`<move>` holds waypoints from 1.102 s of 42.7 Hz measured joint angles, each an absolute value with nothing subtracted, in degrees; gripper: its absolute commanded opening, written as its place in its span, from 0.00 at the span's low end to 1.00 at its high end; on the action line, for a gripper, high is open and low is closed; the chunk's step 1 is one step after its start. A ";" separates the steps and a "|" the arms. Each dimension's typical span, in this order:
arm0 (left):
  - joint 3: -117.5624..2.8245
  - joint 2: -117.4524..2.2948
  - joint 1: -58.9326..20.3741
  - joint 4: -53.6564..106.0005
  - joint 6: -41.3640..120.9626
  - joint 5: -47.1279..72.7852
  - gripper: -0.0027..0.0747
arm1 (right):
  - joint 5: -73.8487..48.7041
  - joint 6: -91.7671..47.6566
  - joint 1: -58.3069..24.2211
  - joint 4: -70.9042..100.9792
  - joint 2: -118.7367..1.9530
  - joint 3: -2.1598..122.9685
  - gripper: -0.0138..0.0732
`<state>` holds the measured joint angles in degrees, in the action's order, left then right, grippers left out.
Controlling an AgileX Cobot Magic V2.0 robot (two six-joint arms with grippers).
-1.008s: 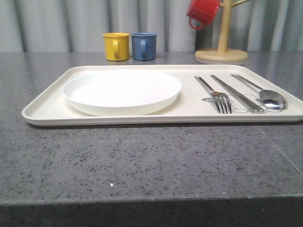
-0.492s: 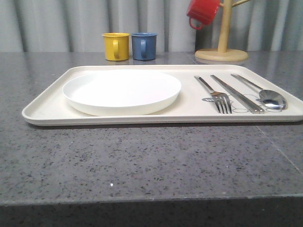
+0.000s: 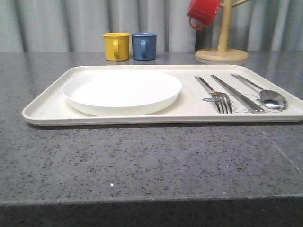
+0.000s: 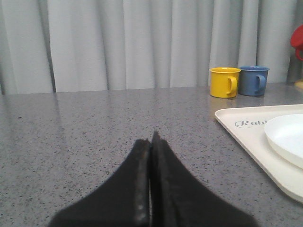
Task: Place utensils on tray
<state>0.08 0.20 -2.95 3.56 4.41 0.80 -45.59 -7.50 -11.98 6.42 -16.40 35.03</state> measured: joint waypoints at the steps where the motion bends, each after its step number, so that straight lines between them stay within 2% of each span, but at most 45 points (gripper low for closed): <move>1: 0.08 0.20 -2.95 3.56 4.41 0.80 0.01 | -43.49 -7.50 -10.76 6.42 -15.16 32.52 0.08; 12: 0.08 0.20 -2.95 3.56 4.41 0.80 0.01 | -20.29 -7.50 -2.17 7.50 -3.32 8.83 0.08; 18: 0.08 0.20 -2.95 3.56 4.41 0.80 0.01 | -12.20 -7.50 -0.71 9.90 0.15 1.72 0.08; 31: 0.08 0.20 -2.95 3.56 4.41 0.90 0.01 | -1.95 -7.61 -1.53 10.79 0.56 -1.53 0.08; 47: 0.08 0.20 -2.95 3.56 4.41 1.00 0.01 | -1.48 -7.61 -2.93 10.88 0.56 -1.53 0.08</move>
